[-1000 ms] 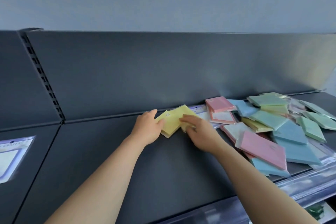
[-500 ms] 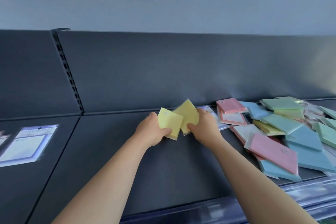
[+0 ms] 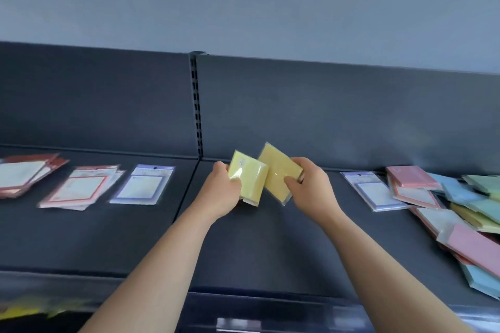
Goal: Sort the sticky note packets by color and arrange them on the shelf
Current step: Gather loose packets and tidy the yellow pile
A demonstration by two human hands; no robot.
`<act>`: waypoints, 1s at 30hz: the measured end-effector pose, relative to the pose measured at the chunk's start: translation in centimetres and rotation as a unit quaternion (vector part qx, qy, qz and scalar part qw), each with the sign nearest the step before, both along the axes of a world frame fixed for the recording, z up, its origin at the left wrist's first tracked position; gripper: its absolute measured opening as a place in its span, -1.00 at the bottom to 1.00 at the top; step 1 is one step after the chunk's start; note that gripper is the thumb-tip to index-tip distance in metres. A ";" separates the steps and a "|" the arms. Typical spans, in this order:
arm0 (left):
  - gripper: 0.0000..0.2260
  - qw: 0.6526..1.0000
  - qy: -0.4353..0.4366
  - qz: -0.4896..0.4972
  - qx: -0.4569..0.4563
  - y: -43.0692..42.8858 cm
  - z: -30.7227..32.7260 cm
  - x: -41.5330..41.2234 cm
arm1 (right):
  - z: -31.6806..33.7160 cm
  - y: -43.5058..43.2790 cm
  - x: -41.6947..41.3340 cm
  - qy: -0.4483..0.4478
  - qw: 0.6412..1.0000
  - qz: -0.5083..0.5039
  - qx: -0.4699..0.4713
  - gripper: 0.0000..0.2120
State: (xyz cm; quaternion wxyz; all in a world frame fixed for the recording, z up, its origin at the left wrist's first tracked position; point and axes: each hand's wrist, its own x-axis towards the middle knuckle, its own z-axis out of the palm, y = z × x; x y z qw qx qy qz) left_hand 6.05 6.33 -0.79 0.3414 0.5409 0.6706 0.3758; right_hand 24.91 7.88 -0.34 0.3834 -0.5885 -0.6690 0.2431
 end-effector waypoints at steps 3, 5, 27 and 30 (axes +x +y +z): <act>-0.84 1.000 -0.004 0.024 0.014 -1.8 0.6 -3.6 | 0.6 -0.7 -3.7 0.028 0.999 0.030 -0.005 -0.66; -0.85 0.999 -0.010 0.038 0.023 -3.1 1.0 -6.4 | 1.0 -1.3 -6.5 0.045 0.998 0.051 -0.008 -0.66; -0.79 0.966 -0.032 0.246 0.071 -15.4 3.1 -36.3 | 2.0 -6.9 -37.4 0.061 0.979 0.193 0.003 -0.62; -0.79 0.959 -0.029 0.274 0.068 -15.4 2.8 -38.8 | 2.1 -5.9 -40.4 0.053 0.976 0.209 0.001 -0.62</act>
